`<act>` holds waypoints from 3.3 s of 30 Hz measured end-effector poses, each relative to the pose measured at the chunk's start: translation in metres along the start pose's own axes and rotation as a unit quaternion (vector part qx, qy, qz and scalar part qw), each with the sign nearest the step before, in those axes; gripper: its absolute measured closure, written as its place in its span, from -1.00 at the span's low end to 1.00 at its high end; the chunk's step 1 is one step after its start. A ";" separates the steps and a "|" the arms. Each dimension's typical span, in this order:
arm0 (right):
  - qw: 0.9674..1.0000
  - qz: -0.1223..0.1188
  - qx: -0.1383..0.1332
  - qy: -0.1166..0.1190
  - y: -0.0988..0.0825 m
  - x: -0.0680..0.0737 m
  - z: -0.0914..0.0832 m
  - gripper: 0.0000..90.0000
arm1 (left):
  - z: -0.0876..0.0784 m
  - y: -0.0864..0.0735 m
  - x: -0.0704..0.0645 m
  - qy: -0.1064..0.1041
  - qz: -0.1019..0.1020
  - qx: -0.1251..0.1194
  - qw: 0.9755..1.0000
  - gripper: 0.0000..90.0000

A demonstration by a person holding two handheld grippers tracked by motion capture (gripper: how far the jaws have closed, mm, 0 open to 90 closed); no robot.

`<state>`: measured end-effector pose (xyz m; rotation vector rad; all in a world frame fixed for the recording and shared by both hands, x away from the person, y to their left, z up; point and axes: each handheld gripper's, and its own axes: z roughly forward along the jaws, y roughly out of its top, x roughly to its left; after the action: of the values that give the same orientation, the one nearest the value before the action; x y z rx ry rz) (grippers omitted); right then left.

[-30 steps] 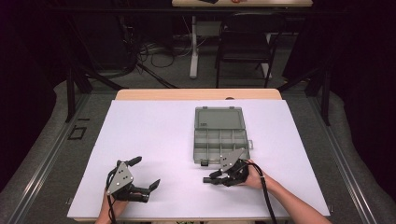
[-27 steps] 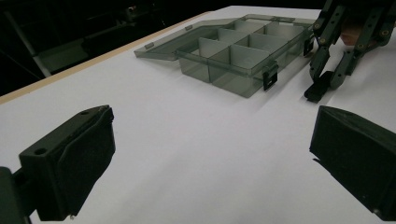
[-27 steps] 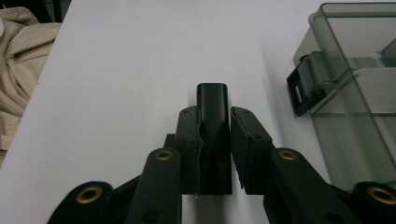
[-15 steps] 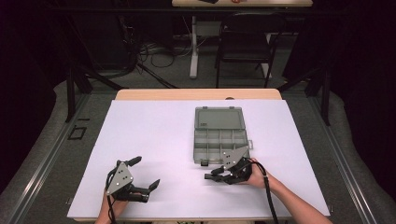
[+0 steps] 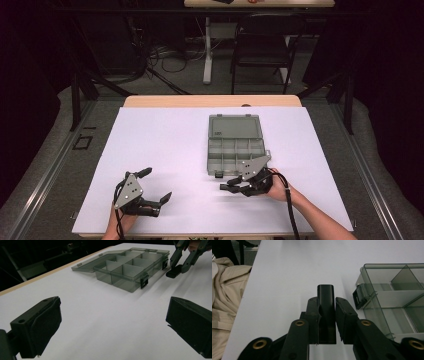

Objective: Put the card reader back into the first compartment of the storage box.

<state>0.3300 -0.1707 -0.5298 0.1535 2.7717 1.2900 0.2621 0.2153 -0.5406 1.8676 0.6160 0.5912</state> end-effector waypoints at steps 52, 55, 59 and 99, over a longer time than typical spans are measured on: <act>0.998 0.001 -0.031 -0.050 0.016 0.000 -0.033 0.63 | -0.001 0.000 0.000 0.002 0.003 -0.002 1.000 -1.00; 0.998 0.002 -0.032 -0.052 0.016 -0.001 -0.034 0.63 | -0.001 0.000 0.001 0.002 0.003 -0.003 1.000 -1.00; 0.998 0.004 -0.034 -0.056 0.017 0.000 -0.035 0.64 | -0.001 0.001 0.000 0.001 0.003 -0.003 1.000 -1.00; 0.989 0.047 -0.035 -0.133 0.033 -0.013 -0.048 0.64 | 0.001 0.001 0.000 0.000 0.003 0.000 1.000 -1.00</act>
<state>0.3389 -0.1880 -0.4734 0.4229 2.5177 1.2808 0.2625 0.2141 -0.5404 1.8692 0.6112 0.5955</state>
